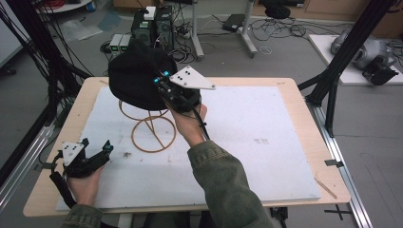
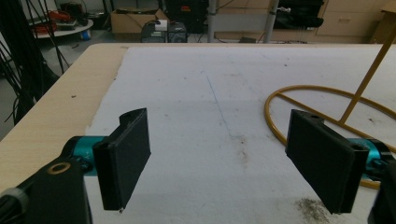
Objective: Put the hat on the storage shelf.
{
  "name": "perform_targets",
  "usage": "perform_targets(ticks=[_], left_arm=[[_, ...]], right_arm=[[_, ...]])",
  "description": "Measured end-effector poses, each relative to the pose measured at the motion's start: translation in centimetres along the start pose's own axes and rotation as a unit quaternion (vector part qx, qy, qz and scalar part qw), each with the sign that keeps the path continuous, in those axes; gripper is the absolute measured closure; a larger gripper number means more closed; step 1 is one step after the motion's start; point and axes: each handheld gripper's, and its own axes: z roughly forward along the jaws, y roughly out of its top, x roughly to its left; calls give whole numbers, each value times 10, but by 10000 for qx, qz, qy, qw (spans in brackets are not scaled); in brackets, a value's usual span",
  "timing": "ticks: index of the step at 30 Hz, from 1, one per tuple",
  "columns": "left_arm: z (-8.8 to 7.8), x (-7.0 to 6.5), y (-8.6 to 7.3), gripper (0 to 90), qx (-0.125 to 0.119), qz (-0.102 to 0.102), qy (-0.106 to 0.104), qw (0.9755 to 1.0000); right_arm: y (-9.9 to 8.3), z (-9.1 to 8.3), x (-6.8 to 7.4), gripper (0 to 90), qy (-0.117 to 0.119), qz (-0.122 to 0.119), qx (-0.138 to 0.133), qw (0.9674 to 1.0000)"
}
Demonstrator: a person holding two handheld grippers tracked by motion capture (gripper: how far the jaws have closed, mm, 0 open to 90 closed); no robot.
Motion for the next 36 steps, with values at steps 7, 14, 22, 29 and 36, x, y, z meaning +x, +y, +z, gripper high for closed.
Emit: perform_targets(ticks=[7, 14, 22, 29, 36], left_arm=[[0, 1, 0, 222, 19, -24, 8, 10000], [1, 1, 0, 222, 10, -37, 12, 10000], [2, 1, -1, 222, 25, -22, 2, 10000], [2, 0, -1, 222, 32, -11, -10, 10000], [3, 0, -1, 222, 42, -1, -10, 10000]], right_arm=[[-8, 5, 1, 857, 145, 54, 456, 9988], [-18, 10, 7, 856, 263, -65, 682, 9973], [-25, 8, 6, 795, 286, 20, 658, 9974], [-27, 5, 1, 769, 350, 195, 779, 9962], [-29, 1, -3, 662, 358, 200, 814, 9958]])
